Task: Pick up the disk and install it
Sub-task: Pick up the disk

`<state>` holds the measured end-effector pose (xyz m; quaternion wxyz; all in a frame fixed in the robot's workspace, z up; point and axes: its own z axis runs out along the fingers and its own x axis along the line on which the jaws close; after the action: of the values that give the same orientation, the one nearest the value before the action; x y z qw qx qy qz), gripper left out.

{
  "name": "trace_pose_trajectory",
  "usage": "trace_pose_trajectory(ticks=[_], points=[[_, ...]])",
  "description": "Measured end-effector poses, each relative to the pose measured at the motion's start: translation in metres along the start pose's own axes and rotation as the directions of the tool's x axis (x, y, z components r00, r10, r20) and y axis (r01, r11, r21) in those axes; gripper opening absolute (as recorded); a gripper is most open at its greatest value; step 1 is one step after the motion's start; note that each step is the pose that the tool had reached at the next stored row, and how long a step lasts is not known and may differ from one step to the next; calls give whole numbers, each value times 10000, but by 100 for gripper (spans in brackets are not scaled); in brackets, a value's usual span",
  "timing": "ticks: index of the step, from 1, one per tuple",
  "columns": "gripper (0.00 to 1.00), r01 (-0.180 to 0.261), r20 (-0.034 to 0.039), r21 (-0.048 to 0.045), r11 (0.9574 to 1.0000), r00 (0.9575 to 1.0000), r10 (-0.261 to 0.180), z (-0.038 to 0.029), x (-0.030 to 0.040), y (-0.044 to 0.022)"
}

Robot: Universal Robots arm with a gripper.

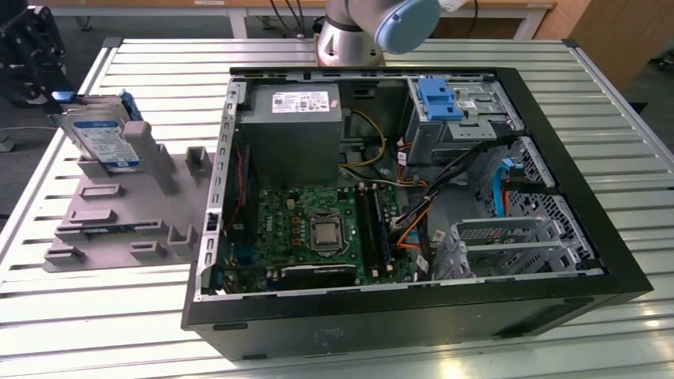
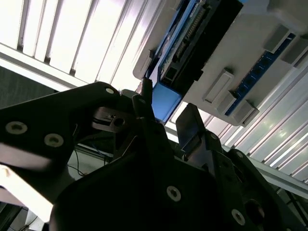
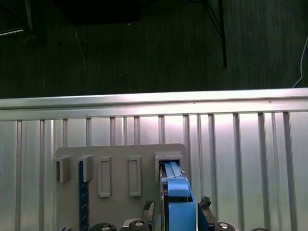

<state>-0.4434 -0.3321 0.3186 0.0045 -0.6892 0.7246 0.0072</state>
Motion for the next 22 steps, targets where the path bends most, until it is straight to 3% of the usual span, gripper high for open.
trace_pose_trajectory(ticks=[11,22], points=[[47,48,-29,0,10000,10000,-48,194,-1,1],[47,51,-48,2,10000,10000,-51,236,-12,1]])
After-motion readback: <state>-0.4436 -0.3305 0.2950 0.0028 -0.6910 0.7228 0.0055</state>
